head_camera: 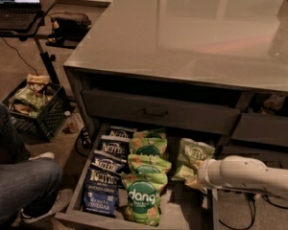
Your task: Pick green jalapeno chip bag from middle drawer and place on counter
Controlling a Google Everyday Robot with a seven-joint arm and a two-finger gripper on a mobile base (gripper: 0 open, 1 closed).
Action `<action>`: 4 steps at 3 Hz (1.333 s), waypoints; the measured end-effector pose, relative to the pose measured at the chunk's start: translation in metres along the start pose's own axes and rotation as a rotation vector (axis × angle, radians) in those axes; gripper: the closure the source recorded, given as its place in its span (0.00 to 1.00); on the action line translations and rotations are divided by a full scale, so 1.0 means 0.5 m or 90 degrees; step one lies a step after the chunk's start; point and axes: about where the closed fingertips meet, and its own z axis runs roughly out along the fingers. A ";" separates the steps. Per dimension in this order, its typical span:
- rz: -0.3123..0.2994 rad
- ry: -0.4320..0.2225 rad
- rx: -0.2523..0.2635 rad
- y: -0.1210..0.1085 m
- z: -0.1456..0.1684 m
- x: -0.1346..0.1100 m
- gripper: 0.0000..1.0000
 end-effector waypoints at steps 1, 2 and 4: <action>0.015 0.037 0.002 0.032 -0.056 -0.006 1.00; 0.021 0.081 0.018 0.042 -0.120 -0.017 1.00; -0.008 0.099 0.058 0.018 -0.195 -0.069 1.00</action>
Offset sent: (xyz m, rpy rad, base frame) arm -0.0599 -0.0020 0.0917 -0.2014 0.0517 -0.1277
